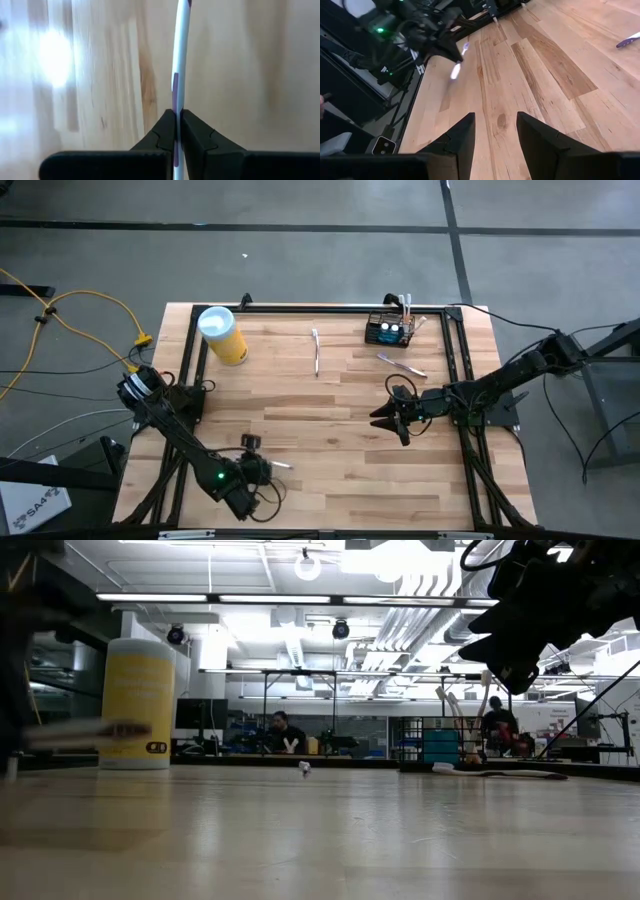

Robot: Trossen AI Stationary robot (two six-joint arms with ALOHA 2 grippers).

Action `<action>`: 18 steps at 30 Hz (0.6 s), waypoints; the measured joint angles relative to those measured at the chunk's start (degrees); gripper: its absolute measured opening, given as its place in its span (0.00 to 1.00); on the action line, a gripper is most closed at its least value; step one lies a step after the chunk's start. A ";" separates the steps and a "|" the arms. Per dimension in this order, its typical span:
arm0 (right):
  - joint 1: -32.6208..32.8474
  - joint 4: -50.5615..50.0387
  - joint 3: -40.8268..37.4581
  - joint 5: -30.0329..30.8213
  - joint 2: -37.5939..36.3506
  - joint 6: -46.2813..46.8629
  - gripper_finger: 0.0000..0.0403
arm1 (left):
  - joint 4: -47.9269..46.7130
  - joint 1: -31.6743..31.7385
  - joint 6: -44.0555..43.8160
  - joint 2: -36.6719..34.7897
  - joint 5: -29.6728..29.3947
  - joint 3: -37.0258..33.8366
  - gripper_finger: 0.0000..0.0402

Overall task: Pick & Place toothbrushing station
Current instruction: Put the bottom violet toothbrush into the left section of the black wire organizer

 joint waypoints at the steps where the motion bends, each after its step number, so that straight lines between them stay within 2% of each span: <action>1: 0.00 0.00 -0.02 0.00 0.00 0.58 0.34 | -0.13 0.19 2.17 0.00 -0.88 0.91 0.02; 5: 0.00 0.03 0.00 -0.50 0.00 1.21 0.34 | -0.17 1.22 12.96 -0.02 -4.84 4.05 0.02; 9: 0.00 0.96 0.00 -1.33 0.00 2.38 0.34 | 1.96 1.71 27.90 -0.10 -13.05 5.81 0.02; 14: 0.00 2.81 -0.02 -2.45 0.00 2.67 0.34 | 12.52 2.42 52.25 -0.17 -23.30 6.15 0.02; 18: 0.00 6.34 -0.02 -3.87 0.00 2.62 0.34 | 25.47 4.77 70.17 -0.20 -24.76 6.17 0.02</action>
